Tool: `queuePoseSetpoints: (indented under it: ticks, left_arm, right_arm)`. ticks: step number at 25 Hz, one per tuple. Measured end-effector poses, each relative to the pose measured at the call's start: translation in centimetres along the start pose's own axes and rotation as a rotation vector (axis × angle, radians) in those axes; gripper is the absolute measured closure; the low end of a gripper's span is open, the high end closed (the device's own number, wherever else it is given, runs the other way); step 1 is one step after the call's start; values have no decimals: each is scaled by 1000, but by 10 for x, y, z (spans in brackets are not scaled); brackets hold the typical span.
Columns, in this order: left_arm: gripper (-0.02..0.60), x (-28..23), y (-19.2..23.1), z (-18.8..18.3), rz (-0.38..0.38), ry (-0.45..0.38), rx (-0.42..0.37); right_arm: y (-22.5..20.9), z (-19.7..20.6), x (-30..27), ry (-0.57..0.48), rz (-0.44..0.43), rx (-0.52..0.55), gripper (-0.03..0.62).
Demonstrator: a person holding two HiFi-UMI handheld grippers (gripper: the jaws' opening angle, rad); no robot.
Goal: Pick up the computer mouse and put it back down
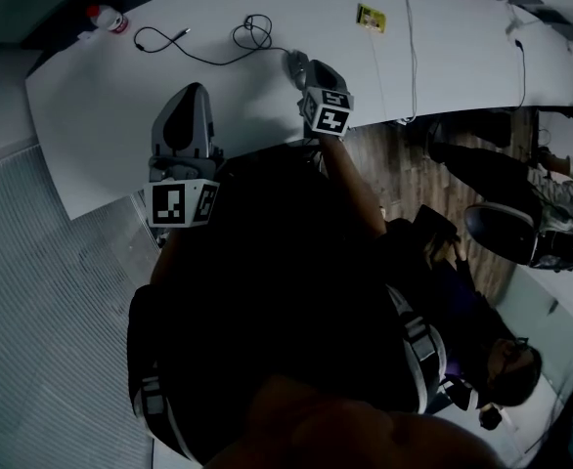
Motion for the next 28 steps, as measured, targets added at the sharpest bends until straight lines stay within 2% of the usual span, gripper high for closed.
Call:
queuePoseSetpoints:
  ticks: [10, 17, 22, 28]
  left_arm:
    - [580, -6, -16, -3, 45, -2, -13]
    - [580, -14, -27, 0, 76, 0, -12]
    - [580, -17, -32, 3, 85, 10, -9]
    - [580, -16, -31, 7, 82, 10, -5]
  right_arm:
    - [8, -52, 49, -172, -10, -66, 592]
    - [25, -97, 96, -305, -60, -17, 592]
    - [38, -115, 120, -346, -96, -44, 592]
    - [41, -123, 130, -375, -94, -62, 594]
Point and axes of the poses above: the fingertips, and each gripper's own axes: x backward along the fingers, y to its left, z out of its underside, the point moved 3 cm from there along x, backward along the fingers, and after that the axes turned 15 degrees about -y, right-handed, at the moved point
